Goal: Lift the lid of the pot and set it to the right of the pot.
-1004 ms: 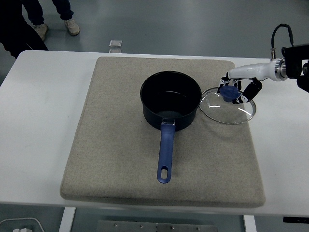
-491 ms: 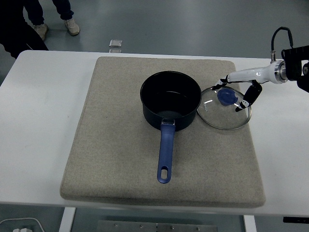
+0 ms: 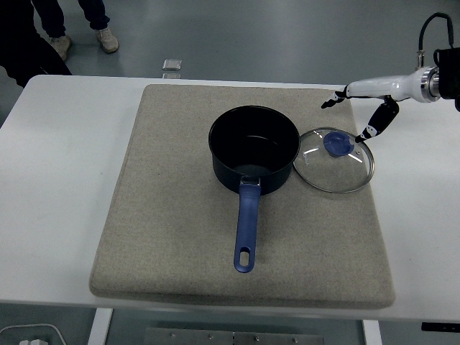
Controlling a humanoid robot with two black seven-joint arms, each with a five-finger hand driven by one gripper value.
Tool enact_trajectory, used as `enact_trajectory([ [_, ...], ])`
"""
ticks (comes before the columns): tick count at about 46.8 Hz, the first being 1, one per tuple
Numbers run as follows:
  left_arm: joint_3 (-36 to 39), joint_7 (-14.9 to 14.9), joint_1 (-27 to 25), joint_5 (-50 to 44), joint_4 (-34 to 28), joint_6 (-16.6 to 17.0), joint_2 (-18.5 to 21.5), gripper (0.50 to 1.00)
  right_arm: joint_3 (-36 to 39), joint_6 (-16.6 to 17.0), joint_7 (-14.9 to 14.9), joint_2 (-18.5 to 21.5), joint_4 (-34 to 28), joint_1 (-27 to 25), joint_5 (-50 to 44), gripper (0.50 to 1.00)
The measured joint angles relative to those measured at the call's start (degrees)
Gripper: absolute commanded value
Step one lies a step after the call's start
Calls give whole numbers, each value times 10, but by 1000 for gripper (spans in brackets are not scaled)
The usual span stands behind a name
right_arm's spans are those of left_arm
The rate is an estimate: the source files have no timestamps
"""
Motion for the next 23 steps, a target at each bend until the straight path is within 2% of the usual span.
enact_trajectory([
  [4,0,0,0,0,0,0,0,1000,7,-10,0,-3,-15,6,44,913],
  [11,0,0,0,0,0,0,0,1000,21,-48,0,1,-35,7,152,913],
  [23,0,0,0,0,0,0,0,1000,136,-136,0,7,-67,-1,397,913],
])
